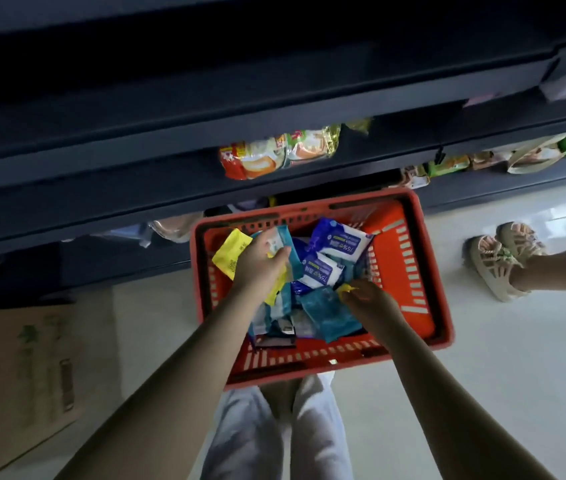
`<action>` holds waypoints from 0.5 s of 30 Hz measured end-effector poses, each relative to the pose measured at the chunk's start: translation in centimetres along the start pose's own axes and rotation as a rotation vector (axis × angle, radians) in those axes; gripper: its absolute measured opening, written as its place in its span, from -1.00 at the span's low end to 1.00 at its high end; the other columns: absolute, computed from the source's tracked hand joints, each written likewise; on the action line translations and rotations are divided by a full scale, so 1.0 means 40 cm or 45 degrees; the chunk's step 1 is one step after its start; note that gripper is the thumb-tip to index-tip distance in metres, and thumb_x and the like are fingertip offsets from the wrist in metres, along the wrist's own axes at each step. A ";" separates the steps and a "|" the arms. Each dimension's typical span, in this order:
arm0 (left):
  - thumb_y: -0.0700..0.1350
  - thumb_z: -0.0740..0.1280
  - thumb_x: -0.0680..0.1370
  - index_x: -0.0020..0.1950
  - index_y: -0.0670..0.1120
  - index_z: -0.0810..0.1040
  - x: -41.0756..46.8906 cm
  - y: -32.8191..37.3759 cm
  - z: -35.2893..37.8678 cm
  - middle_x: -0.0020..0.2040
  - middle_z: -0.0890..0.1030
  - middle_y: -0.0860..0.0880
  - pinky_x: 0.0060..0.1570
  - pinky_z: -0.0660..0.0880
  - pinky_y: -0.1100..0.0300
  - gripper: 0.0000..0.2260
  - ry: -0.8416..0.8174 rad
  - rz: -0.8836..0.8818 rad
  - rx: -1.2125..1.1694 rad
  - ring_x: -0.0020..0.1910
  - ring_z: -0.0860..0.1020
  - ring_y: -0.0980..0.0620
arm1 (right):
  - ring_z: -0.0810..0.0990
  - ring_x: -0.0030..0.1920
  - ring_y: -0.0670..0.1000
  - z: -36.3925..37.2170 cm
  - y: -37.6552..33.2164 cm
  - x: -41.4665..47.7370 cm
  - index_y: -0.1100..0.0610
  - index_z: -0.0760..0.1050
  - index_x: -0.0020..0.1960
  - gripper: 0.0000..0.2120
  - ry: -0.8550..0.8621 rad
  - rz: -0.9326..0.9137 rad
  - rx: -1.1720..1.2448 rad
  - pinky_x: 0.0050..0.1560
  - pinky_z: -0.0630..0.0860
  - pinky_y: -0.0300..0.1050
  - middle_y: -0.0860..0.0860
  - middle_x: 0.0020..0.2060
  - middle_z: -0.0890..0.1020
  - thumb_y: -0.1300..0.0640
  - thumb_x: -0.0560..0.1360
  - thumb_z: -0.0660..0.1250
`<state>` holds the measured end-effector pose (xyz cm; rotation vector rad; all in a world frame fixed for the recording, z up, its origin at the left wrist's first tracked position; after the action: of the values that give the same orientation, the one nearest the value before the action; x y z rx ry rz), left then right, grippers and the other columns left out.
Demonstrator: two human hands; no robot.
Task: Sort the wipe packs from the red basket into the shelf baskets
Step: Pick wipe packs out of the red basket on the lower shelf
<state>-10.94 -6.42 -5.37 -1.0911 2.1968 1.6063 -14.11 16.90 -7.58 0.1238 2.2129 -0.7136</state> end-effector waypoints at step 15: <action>0.02 0.48 0.45 0.51 -0.04 0.27 0.114 -0.199 0.036 0.43 0.43 -0.03 0.09 0.42 0.18 -0.31 0.293 -0.295 -0.132 0.34 0.47 -0.04 | 0.58 0.07 0.06 0.095 0.140 0.109 0.05 0.53 0.18 -0.70 0.033 0.151 0.389 0.01 0.61 0.04 0.04 0.12 0.59 0.10 0.46 0.45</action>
<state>-9.20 -8.18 -14.33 -1.5677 2.0424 1.5751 -12.85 18.98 -15.25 0.4157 2.0870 -0.9833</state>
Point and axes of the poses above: each hand's wrist, its own x-axis towards the middle knuckle, its own z-axis out of the palm, y = z × x, the point moved 10 cm from there along x, towards the middle knuckle
